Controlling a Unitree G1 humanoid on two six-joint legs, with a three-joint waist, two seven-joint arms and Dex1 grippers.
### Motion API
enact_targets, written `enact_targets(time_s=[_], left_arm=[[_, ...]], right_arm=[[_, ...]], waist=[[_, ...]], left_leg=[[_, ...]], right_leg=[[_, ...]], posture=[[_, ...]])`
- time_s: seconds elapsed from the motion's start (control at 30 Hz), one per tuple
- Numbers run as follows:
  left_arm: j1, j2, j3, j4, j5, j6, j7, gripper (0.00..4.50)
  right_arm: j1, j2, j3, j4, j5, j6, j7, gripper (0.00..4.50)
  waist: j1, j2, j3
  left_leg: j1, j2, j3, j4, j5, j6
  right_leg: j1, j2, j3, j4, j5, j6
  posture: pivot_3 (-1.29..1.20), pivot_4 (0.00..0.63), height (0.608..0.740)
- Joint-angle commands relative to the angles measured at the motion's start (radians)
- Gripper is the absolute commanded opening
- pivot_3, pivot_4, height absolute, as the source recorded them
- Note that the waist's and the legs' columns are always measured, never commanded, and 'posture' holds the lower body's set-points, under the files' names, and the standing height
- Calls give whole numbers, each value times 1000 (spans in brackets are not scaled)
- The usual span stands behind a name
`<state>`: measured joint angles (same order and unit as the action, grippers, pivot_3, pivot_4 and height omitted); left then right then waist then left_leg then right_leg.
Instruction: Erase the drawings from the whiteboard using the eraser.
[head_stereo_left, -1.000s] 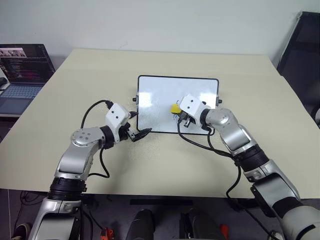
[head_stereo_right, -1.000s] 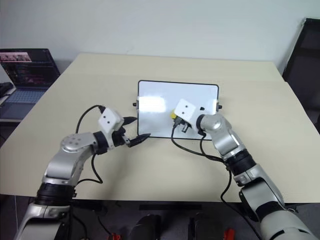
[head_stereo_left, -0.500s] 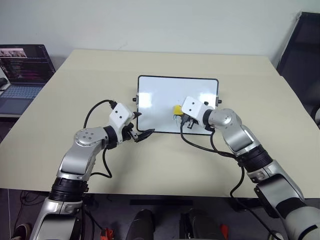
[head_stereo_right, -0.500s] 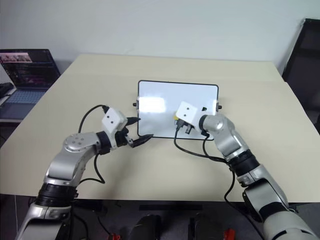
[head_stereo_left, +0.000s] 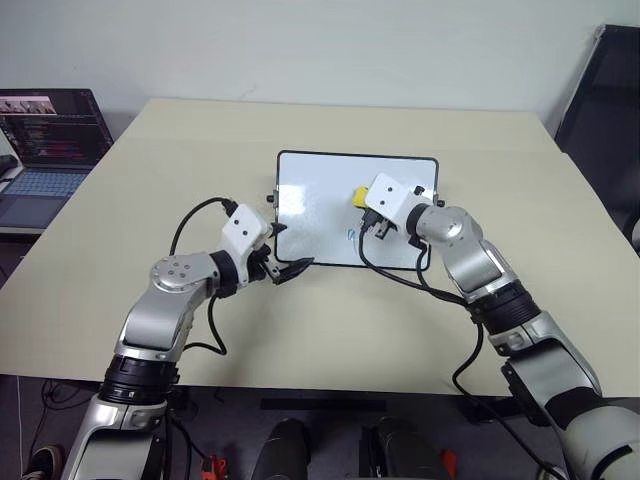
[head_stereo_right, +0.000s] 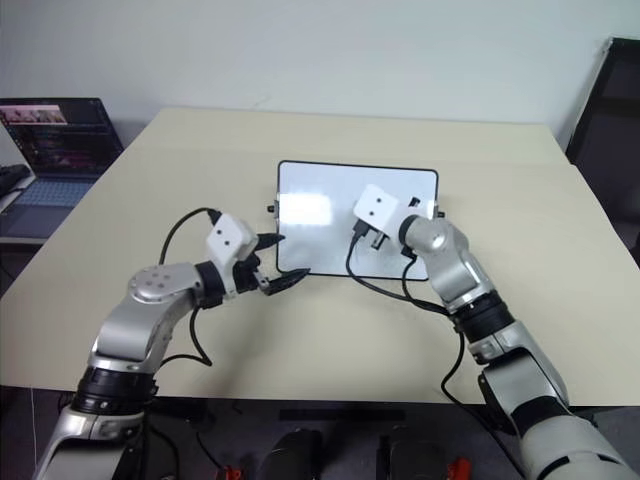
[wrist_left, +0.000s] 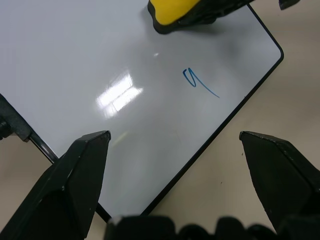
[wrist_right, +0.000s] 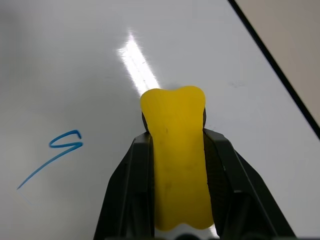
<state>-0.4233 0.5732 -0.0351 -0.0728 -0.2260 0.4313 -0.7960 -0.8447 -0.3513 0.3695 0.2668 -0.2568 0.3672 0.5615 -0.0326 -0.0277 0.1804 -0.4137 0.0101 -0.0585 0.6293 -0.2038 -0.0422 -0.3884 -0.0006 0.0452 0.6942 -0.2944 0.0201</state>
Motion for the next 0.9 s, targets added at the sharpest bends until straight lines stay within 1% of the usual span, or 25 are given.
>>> enact_targets(time_s=[0.03,0.13,0.23,0.33,0.47,0.6,0.7,0.8,0.87,0.9], left_arm=[[-16,0,10,-41,-11,-1,5,4500],[-13,-1,12,-38,-11,-5,5,4500],[-10,-2,12,-30,-10,-14,4,4500],[-11,-5,12,-23,-9,-20,4,4500],[-5,-7,28,-5,-7,-33,14,4500],[18,-22,65,7,-13,-24,64,4500],[55,-15,79,-15,-26,-16,56,4500],[79,-8,91,-34,-43,-10,49,4500],[92,-5,102,-38,-50,-14,48,4500],[105,-1,102,-47,-52,-28,38,4500]], right_arm=[[24,-19,-2,-33,2,46,53,994],[40,-20,-16,-59,9,65,66,994],[44,-10,-42,-75,19,63,45,994],[40,17,-108,-116,70,87,24,994],[67,38,-216,-270,179,186,37,994],[168,53,-317,-498,328,292,63,994],[280,31,-360,-649,406,380,73,994],[388,10,-401,-747,477,433,76,994],[481,27,-451,-807,552,465,73,994],[549,18,-458,-828,569,453,81,994]], waist=[[0,0,0],[0,0,0],[0,0,0],[0,0,0],[0,0,0],[1,0,0],[1,0,0],[1,0,0],[2,0,0],[2,0,0]], left_leg=[[0,0,0,0,0,0],[0,0,0,0,0,0],[0,0,0,0,0,0],[0,0,0,0,0,0],[-2,0,-1,0,0,0],[-3,0,-2,-2,0,0],[-3,0,-6,-3,0,0],[-3,-1,-6,-2,0,0],[-3,0,-7,-2,0,0],[-3,0,-7,-2,0,0]], right_leg=[[0,0,0,0,0,0],[0,0,0,0,0,0],[0,0,0,0,0,0],[0,0,0,0,0,0],[-1,0,0,-1,0,0],[-1,0,-1,-4,0,0],[0,-1,-1,-6,0,0],[0,-1,-1,-6,0,0],[0,-1,-2,-6,0,0],[1,-1,-2,-6,0,0]], posture=[[0,150,740],[0,150,740],[0,150,740],[0,150,740],[0,150,740],[0,150,740],[0,150,740],[0,150,740],[0,150,740],[0,150,740]])
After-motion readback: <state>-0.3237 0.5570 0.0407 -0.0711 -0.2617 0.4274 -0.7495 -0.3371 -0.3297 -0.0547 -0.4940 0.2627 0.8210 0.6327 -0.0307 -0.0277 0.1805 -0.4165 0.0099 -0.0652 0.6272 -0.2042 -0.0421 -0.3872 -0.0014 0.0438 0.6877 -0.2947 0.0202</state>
